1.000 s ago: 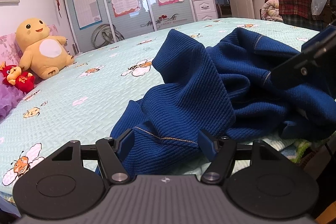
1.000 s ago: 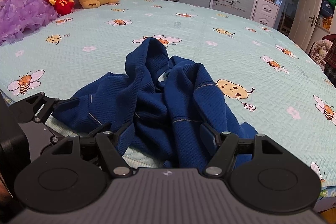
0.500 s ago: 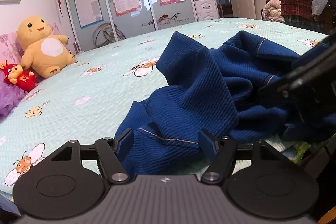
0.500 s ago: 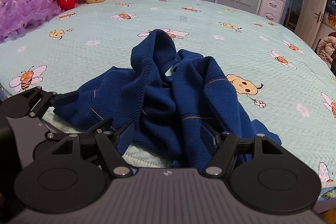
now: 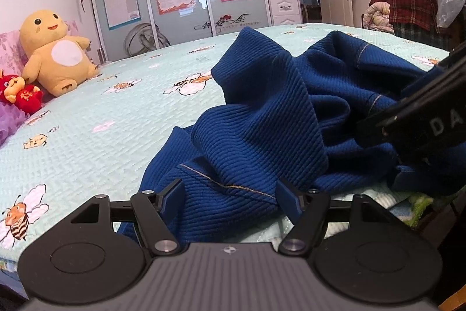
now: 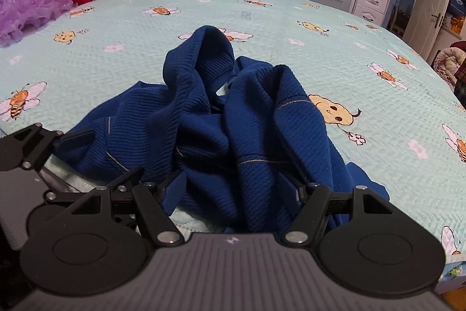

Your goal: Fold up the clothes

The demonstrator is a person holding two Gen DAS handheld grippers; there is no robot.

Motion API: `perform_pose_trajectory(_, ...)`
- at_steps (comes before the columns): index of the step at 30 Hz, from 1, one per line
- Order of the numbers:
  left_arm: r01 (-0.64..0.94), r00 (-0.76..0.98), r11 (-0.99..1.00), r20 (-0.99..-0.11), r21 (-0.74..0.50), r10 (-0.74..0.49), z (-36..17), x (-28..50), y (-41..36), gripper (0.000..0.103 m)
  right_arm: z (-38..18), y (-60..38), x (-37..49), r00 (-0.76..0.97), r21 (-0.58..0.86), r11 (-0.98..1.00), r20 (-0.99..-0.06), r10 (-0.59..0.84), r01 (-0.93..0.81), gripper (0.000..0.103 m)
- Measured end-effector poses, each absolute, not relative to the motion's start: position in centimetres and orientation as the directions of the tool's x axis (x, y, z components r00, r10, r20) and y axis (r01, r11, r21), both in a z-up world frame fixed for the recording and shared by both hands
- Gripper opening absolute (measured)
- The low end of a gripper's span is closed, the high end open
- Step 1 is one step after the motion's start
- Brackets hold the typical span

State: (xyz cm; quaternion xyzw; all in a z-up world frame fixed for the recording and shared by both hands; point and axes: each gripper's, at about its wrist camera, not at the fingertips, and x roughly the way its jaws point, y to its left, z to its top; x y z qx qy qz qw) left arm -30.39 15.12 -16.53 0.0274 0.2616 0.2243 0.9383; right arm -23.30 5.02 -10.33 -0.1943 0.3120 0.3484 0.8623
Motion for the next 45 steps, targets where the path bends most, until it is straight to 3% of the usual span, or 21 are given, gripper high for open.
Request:
perform_pose_trajectory(16, -0.402, 0.787, 0.908, -0.462, 0.119, 0.409, -15.3, -31.8, 15.0, 0.075, -11.7, 3.7, -21.7, 0.592, -0.136, 0.71, -0.67, 0.448, -0.691, 0.069)
perform_pose_trajectory(29, -0.288, 0.797, 0.949, -0.517, 0.128, 0.312, -15.5, -30.1, 14.2, 0.076, -13.5, 1.1, -19.6, 0.565, -0.023, 0.746, -0.667, 0.485, -0.666, 0.069)
perform_pose_trajectory(31, -0.268, 0.789, 0.951, -0.531, 0.155, 0.309, -15.8, -28.7, 14.1, 0.078, -13.6, 1.3, -19.6, 0.56, -0.015, 0.74, -0.663, 0.496, -0.673, 0.062)
perform_pose_trajectory(32, -0.267, 0.783, 0.949, -0.536, 0.166, 0.314, -16.1, -28.1, 14.1, 0.076, -13.7, 1.3, -19.5, 0.567, -0.024, 0.74, -0.66, 0.494, -0.672, 0.042)
perform_pose_trajectory(33, -0.266, 0.777, 0.948, -0.542, 0.177, 0.319, -16.3, -27.4, 14.2, 0.059, -13.8, 1.4, -19.3, 0.577, -0.039, 0.742, -0.656, 0.486, -0.669, 0.024)
perform_pose_trajectory(34, -0.27, 0.769, 0.946, -0.552, 0.178, 0.323, -16.2, -26.9, 14.5, 0.042, -13.6, 1.0, -19.0, 0.575, -0.024, 0.744, -0.652, 0.494, -0.668, 0.018)
perform_pose_trajectory(35, -0.272, 0.774, 0.947, -0.546, 0.171, 0.32, -15.8, -26.9, 14.7, 0.035, -13.1, 0.3, -18.4, 0.561, 0.019, 0.746, -0.647, 0.517, -0.665, 0.011)
perform_pose_trajectory(36, -0.269, 0.785, 0.949, -0.533, 0.163, 0.314, -15.0, -27.0, 15.0, 0.022, -12.4, -0.5, -17.7, 0.568, 0.048, 0.757, -0.631, 0.529, -0.652, 0.01)
perform_pose_trajectory(37, -0.265, 0.797, 0.951, -0.52, 0.156, 0.307, -14.2, -27.0, 15.4, 0.02, -11.5, -1.5, -17.2, 0.586, 0.066, 0.771, -0.609, 0.534, -0.634, 0.01)
perform_pose_trajectory(41, -0.285, 0.861, 0.95, -0.402, 0.125, 0.311, -8.9, -27.6, 17.0, 0.011, -6.3, -6.4, -14.1, 0.708, 0.146, 0.84, -0.475, 0.523, -0.522, 0.009)
perform_pose_trajectory(45, -0.332, 0.906, 0.941, -0.257, 0.065, 0.337, -3.4, -29.0, 18.1, 0.012, -2.4, -9.8, -13.2, 0.797, 0.169, 0.87, -0.35, 0.492, -0.463, 0.01)
